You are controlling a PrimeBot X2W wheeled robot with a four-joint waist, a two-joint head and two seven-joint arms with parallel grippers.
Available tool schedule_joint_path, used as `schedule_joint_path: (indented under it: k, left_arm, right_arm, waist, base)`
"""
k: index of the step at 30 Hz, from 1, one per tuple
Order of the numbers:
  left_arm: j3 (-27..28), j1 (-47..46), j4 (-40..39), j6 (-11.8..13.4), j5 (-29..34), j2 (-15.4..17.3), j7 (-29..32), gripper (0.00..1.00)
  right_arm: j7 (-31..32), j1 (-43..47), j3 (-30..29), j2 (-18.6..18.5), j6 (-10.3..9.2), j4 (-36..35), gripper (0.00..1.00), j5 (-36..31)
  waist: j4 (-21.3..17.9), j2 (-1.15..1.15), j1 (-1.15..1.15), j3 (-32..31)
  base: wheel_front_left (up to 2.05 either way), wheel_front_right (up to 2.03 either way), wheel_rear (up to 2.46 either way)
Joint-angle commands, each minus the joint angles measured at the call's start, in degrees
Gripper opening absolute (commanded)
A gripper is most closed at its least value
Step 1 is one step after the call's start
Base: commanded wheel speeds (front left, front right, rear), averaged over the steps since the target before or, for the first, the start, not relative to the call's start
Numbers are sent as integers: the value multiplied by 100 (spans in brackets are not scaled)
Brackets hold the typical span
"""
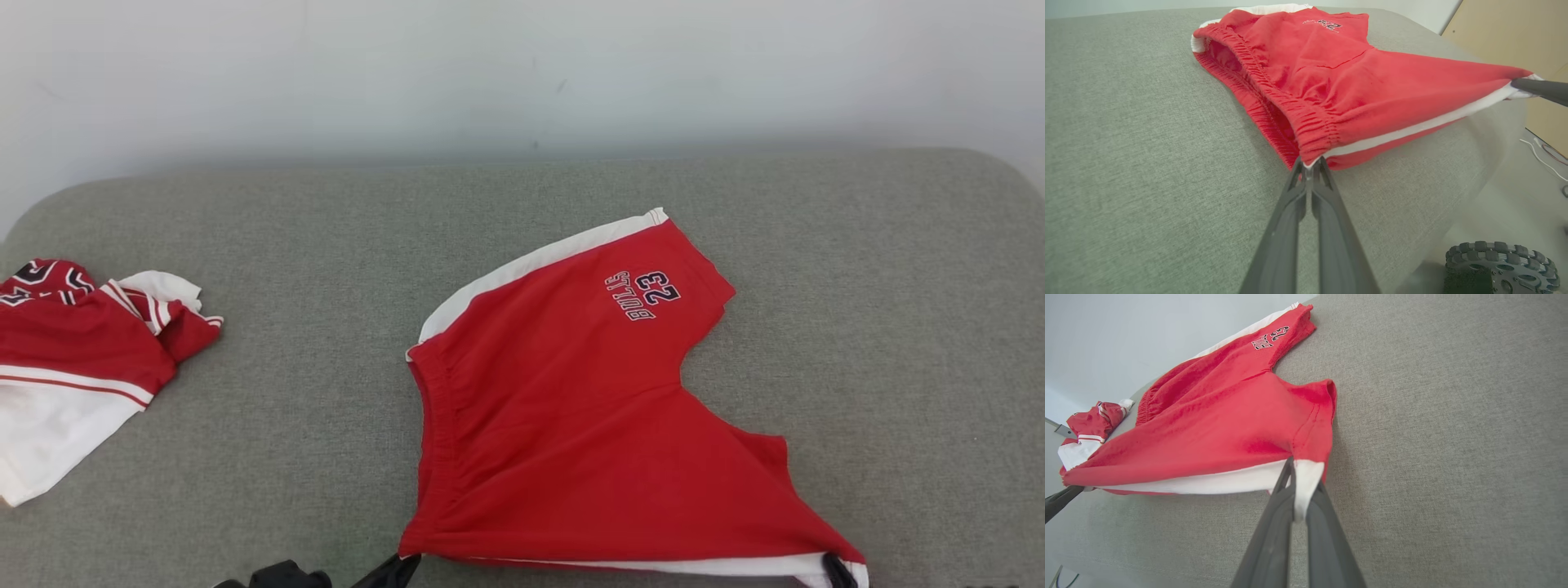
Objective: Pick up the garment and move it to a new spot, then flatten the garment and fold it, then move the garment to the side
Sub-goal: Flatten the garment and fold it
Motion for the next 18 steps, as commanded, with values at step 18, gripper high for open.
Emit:
schedule_joint_path:
  k: [18]
  left_arm:
    - [311,-761,-174,-180,298,-473,-13,0]
  right_arm:
    - [810,-2301,-563,-172,-13,287,0,-11]
  waist:
    - [318,0,0,403]
  base:
    - [0,0,0]
